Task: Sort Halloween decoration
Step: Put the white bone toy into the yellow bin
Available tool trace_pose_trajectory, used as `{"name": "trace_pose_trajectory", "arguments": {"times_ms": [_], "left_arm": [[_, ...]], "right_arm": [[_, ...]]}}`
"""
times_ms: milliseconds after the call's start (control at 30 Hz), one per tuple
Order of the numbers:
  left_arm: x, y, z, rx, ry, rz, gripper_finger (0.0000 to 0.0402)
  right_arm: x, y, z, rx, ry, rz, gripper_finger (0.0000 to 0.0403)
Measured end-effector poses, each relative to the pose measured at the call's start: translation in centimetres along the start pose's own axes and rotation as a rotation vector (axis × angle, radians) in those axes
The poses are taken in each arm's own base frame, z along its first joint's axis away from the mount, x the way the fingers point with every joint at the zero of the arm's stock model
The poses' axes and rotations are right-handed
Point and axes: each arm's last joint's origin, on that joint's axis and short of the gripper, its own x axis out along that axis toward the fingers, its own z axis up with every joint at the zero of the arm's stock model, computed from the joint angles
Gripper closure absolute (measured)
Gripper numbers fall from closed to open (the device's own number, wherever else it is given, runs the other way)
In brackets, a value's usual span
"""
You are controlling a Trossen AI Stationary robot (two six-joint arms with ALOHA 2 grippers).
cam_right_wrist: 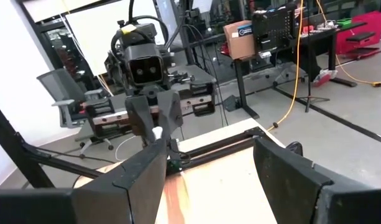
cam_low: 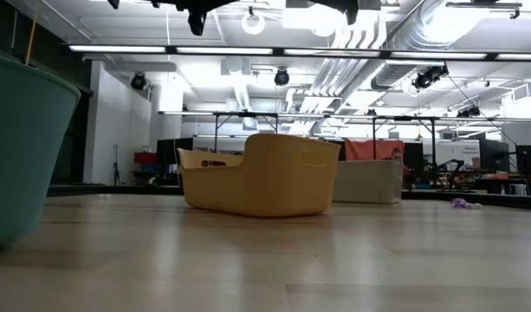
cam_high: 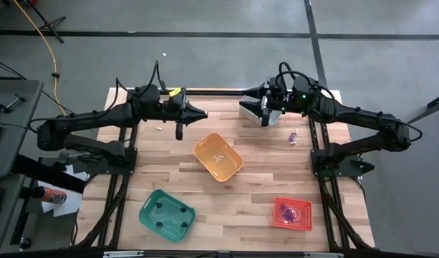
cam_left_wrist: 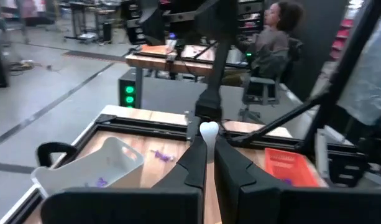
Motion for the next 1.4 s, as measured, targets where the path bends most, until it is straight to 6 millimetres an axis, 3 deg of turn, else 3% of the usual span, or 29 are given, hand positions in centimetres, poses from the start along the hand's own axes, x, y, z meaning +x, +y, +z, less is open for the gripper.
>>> {"name": "trace_pose_trajectory", "arguments": {"times_ms": [200, 367, 500, 700, 867, 1033, 1400], "left_arm": [[2.7, -0.2, -1.4, 0.071, 0.142, 0.002, 0.0399], [6.4, -0.5, -2.5, 0.198, 0.439, -0.071, 0.0399], [9.6, -0.5, -4.7, 0.299, 0.609, -0.151, 0.0399], [12.8, -0.5, -9.9, 0.323, 0.774, -0.22, 0.0399], [13.8, -0.5, -13.5, 0.289, 0.92, -0.254, 0.0399], [14.4, -0.4, -15.8, 0.277, 0.996, -0.263, 0.0399], [14.5, -0.1, -16.2, 0.326, 1.013, -0.225, 0.0384]], "right_arm": [[0.0, 0.0, 0.0, 0.0, 0.0, 0.0, 0.0167], [0.0, -0.1, 0.0, 0.0, -0.005, -0.019, 0.0167], [0.0, -0.1, 0.0, 0.0, -0.006, -0.027, 0.0167], [0.0, -0.2, -0.1, 0.002, 0.008, -0.03, 0.0167], [0.0, -0.3, -0.4, 0.005, 0.033, -0.056, 0.0167], [0.0, -0.4, -0.5, -0.011, 0.044, -0.087, 0.0167], [0.0, -0.4, -0.7, -0.011, 0.056, -0.097, 0.0167]]}}
